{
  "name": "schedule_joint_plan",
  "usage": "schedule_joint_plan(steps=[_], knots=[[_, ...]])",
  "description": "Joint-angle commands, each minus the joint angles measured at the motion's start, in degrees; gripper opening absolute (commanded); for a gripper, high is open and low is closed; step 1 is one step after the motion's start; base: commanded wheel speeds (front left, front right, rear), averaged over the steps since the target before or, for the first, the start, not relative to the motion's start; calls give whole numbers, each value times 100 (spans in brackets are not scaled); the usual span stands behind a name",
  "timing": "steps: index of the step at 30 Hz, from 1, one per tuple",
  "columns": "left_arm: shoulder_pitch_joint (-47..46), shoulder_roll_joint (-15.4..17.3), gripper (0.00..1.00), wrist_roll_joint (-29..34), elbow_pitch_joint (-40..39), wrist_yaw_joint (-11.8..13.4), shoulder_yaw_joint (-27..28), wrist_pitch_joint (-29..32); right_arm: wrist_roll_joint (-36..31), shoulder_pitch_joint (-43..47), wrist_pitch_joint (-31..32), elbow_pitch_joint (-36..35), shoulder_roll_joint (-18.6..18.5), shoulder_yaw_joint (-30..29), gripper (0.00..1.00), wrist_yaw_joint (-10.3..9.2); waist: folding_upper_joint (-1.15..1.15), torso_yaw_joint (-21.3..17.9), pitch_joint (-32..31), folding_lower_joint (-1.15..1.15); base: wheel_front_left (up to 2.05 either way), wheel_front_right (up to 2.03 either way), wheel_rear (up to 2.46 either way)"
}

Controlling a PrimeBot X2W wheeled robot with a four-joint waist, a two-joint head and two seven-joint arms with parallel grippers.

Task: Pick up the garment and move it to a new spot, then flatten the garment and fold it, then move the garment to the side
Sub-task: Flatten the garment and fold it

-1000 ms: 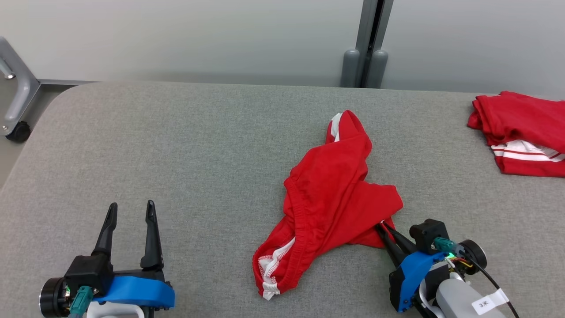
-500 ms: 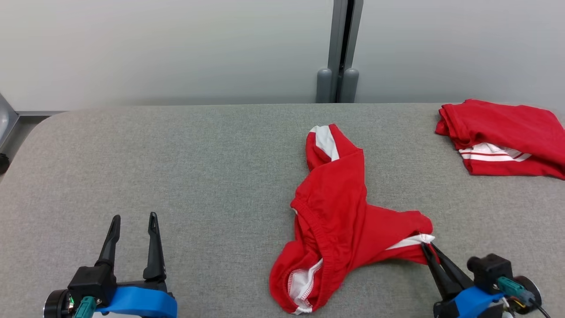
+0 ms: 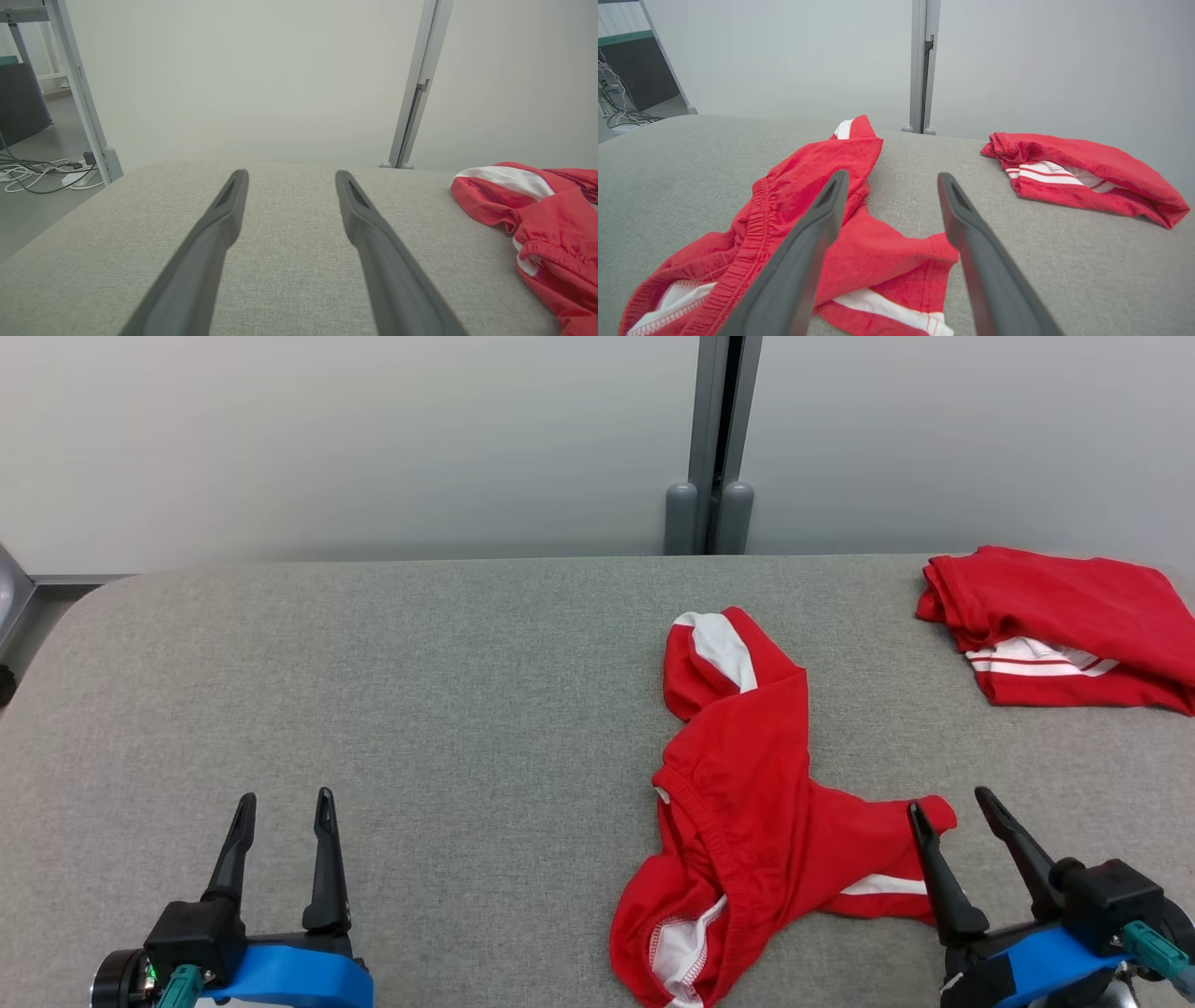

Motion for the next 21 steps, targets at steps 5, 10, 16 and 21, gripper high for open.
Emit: schedule_joint_plan(steps=[5, 10, 16, 21], knots=[[-60, 46, 100, 41, 0, -21, 3, -27, -155, -242, -368, -195, 345, -93, 100, 0, 0, 60, 22, 0, 0, 0, 0], [-115, 67, 100, 50, -44, -16, 5, -27, -271, -409, -575, -60, 662, -174, 100, 0, 0, 94, 89, 0, 0, 0, 0], [-162, 62, 100, 152, -125, -25, -95, -27, -333, -539, -633, 300, 804, -176, 100, 0, 0, 119, 131, 0, 0, 0, 0], [-273, 16, 100, 371, -121, -220, -624, -27, -376, -587, -644, 428, 812, -298, 100, 0, 0, 114, 139, 0, 0, 0, 0]])
